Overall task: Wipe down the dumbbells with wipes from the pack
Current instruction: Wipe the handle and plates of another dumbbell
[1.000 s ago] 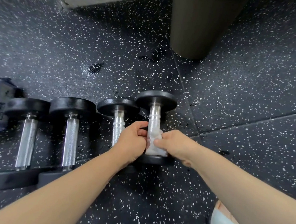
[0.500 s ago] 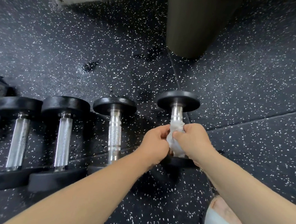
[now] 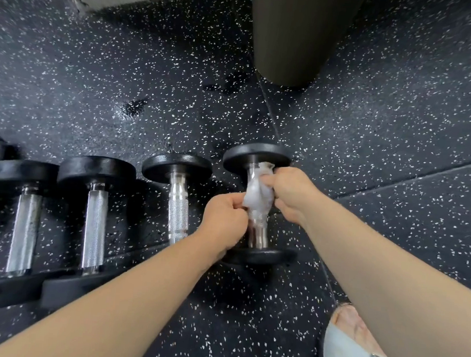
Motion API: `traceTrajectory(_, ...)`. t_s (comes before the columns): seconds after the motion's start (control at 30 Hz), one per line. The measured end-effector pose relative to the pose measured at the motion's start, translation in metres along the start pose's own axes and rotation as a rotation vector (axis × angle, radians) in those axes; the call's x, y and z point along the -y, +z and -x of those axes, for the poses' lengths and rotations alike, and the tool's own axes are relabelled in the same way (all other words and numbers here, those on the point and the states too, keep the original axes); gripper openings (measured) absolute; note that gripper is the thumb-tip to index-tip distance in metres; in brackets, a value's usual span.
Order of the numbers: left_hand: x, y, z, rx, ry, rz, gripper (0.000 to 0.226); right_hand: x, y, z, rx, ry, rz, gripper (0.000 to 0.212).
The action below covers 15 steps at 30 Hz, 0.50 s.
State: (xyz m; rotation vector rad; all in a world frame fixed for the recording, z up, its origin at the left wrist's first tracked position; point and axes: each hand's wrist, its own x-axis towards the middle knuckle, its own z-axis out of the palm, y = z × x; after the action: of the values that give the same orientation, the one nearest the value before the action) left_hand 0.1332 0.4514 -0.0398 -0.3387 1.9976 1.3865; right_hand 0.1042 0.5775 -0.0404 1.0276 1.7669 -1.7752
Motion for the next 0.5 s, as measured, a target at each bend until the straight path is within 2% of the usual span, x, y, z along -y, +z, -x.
traceTrajectory(0.1,0.0,-0.007,0.003,0.033,0.005,-0.01,0.047,-0.021,-0.002,0.013,0.1,0.024,0.137,0.02)
traceTrajectory(0.17,-0.002,-0.014,0.006,0.067,0.005,0.033,0.051,-0.031,-0.005,0.03,0.179,0.071,0.326,0.016)
traceTrajectory(0.23,-0.003,-0.019,0.007,0.069,-0.027,0.095,0.053,-0.037,-0.007,0.035,0.203,0.109,0.497,0.022)
traceTrajectory(0.3,-0.002,-0.022,0.006,0.034,-0.06,0.119,0.048,-0.036,-0.006,0.028,0.214,0.123,0.544,0.02)
traceTrajectory(0.37,-0.001,-0.027,0.006,-0.007,-0.074,0.105,0.049,-0.03,0.0,0.018,0.212,0.168,0.381,0.01)
traceTrajectory(0.43,0.0,-0.03,0.006,-0.017,-0.075,0.088,0.05,-0.021,0.009,0.003,0.182,0.185,0.051,0.024)
traceTrajectory(0.5,-0.002,-0.033,0.007,-0.015,-0.068,0.066,0.051,-0.011,0.017,-0.01,0.125,0.16,-0.153,0.019)
